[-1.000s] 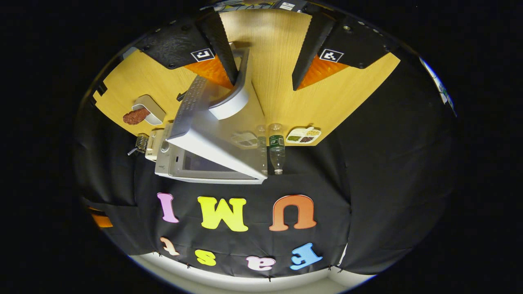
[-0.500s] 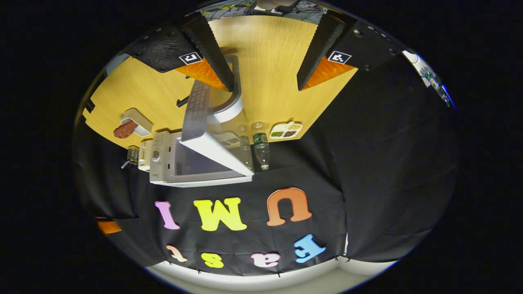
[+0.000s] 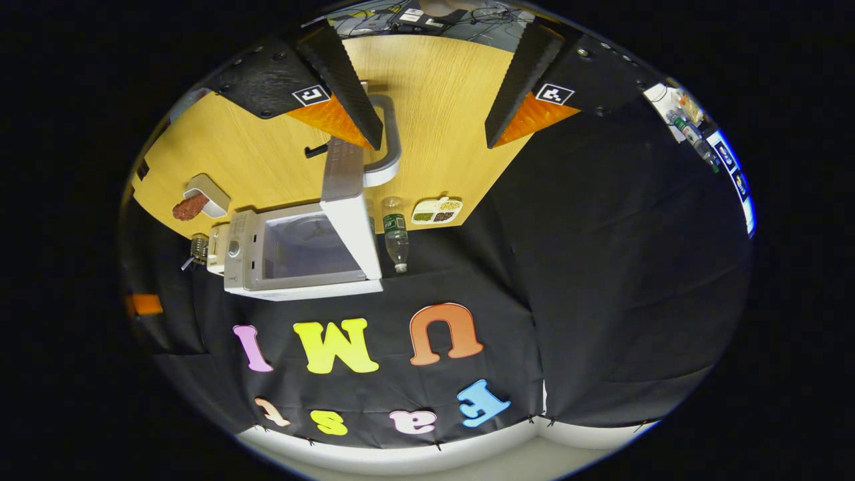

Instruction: Open the microwave oven with the left hand, put the food in, and close the microwave oven.

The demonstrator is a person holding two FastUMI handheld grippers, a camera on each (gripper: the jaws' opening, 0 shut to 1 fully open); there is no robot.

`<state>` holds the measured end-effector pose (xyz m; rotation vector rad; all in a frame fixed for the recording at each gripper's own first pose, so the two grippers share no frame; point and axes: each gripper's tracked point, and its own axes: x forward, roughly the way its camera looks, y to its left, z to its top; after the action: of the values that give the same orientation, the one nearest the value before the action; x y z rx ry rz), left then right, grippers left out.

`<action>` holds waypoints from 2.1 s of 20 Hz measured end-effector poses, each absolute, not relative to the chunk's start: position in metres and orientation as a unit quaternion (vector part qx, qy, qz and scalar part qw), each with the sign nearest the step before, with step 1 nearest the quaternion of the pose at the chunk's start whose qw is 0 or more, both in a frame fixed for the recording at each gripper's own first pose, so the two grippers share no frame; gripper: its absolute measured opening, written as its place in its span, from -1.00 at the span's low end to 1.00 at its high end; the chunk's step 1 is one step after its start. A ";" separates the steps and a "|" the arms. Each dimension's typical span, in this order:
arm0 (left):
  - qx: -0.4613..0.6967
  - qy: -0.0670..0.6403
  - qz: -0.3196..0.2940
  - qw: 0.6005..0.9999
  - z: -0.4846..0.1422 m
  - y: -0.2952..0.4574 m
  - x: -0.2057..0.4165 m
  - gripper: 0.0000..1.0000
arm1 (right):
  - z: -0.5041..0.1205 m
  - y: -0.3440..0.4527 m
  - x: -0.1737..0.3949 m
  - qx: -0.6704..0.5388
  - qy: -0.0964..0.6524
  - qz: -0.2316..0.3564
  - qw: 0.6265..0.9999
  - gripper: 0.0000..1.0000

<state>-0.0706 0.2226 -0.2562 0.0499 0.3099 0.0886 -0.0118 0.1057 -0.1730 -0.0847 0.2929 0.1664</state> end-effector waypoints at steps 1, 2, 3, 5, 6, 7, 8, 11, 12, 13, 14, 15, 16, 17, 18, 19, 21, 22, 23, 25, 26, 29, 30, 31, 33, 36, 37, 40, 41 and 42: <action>0.018 0.149 0.046 0.988 -0.245 0.219 -0.075 0.91 | -0.195 0.096 -0.010 -0.026 0.167 0.075 0.983 1.00; 0.009 0.141 0.044 0.989 -0.231 0.212 -0.077 0.91 | -0.220 0.087 -0.009 -0.006 0.189 0.069 0.980 1.00; 0.002 0.130 0.040 0.991 -0.213 0.201 -0.079 0.91 | -0.243 0.081 -0.008 0.008 0.206 0.063 0.976 1.00; -0.009 0.112 0.029 0.993 -0.182 0.179 -0.077 0.90 | -0.289 0.063 -0.006 0.016 0.244 0.049 0.968 1.00; -0.011 0.103 0.024 0.994 -0.167 0.168 -0.074 0.91 | -0.308 0.058 -0.003 0.022 0.257 0.045 0.965 1.00; -0.014 0.094 0.018 0.995 -0.151 0.155 -0.072 0.91 | -0.324 0.053 0.002 0.033 0.267 0.044 0.962 1.00; -0.015 0.089 0.011 0.996 -0.139 0.141 -0.070 0.90 | -0.337 0.048 0.009 0.045 0.276 0.043 0.959 0.90; -0.008 0.078 -0.007 0.997 -0.112 0.100 -0.056 0.90 | -0.369 0.040 0.036 0.072 0.295 0.054 0.951 0.87; -0.004 0.075 -0.012 0.997 -0.105 0.088 -0.050 0.91 | -0.373 0.040 0.046 0.083 0.296 0.062 0.950 0.99; -0.001 0.073 -0.015 0.997 -0.099 0.076 -0.046 0.90 | -0.377 0.041 0.056 0.093 0.297 0.074 0.948 0.92; 0.002 0.072 -0.017 0.997 -0.095 0.065 -0.041 0.90 | -0.380 0.042 0.066 0.101 0.299 0.082 0.945 0.90; 0.004 0.073 -0.013 0.997 -0.092 0.058 -0.037 0.90 | -0.381 0.042 0.075 0.109 0.298 0.091 0.944 0.87; 0.001 0.075 -0.009 0.997 -0.089 0.050 -0.033 0.90 | -0.383 0.044 0.084 0.118 0.303 0.105 0.940 0.86; -0.003 0.077 -0.006 0.997 -0.086 0.043 -0.028 0.91 | -0.388 0.047 0.090 0.127 0.309 0.117 0.935 0.75; -0.006 0.078 0.000 0.997 -0.082 0.039 -0.024 0.90 | -0.388 0.049 0.096 0.135 0.314 0.128 0.931 0.68; -0.014 0.078 0.004 0.997 -0.080 0.035 -0.021 0.90 | -0.392 0.052 0.102 0.142 0.318 0.138 0.927 0.47; -0.033 0.073 0.014 0.997 -0.073 0.032 -0.016 0.91 | -0.400 0.055 0.108 0.154 0.334 0.150 0.918 0.25; -0.035 0.071 0.020 0.997 -0.071 0.033 -0.013 0.90 | -0.401 0.053 0.110 0.153 0.338 0.145 0.917 0.21; -0.033 0.073 0.024 0.996 -0.074 0.036 -0.010 0.91 | -0.401 0.054 0.112 0.156 0.337 0.146 0.917 -0.07; -0.031 0.074 0.029 0.996 -0.074 0.042 -0.006 0.91 | -0.395 0.055 0.110 0.158 0.334 0.156 0.916 -0.33; -0.032 0.076 0.030 0.996 -0.076 0.046 -0.005 0.90 | -0.392 0.057 0.111 0.158 0.332 0.162 0.916 -0.39; -0.033 0.077 0.024 0.996 -0.083 0.058 -0.002 0.91 | -0.382 0.065 0.108 0.132 0.329 0.167 0.920 -0.63; -0.030 0.077 0.020 0.996 -0.086 0.063 0.000 0.91 | -0.377 0.066 0.109 0.121 0.327 0.164 0.923 -0.66; -0.028 0.078 0.017 0.996 -0.089 0.067 0.001 0.91 | -0.371 0.068 0.108 0.110 0.324 0.159 0.926 -0.68; -0.028 0.076 0.012 0.997 -0.091 0.080 0.002 0.91 | -0.345 0.071 0.107 0.090 0.305 0.153 0.936 -0.68; -0.028 0.074 0.000 0.997 -0.098 0.091 0.003 0.90 | -0.295 0.085 0.109 0.089 0.269 0.147 0.948 -0.68; -0.030 0.074 -0.004 0.997 -0.101 0.097 0.003 0.91 | -0.279 0.096 0.110 0.092 0.257 0.150 0.950 -0.69; -0.036 0.081 -0.012 0.996 -0.112 0.109 0.005 0.90 | -0.238 0.140 0.120 0.105 0.219 0.167 0.956 -0.68; -0.038 0.083 -0.018 0.996 -0.115 0.112 0.004 0.91 | -0.230 0.160 0.124 0.115 0.209 0.176 0.955 -0.69; -0.036 0.085 -0.022 0.995 -0.118 0.114 0.005 0.91 | -0.226 0.180 0.130 0.123 0.199 0.184 0.955 -0.69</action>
<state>0.0052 0.1138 -0.1181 -0.0729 0.1710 -0.0444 0.1296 0.1799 -0.2259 0.2502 0.4050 0.3733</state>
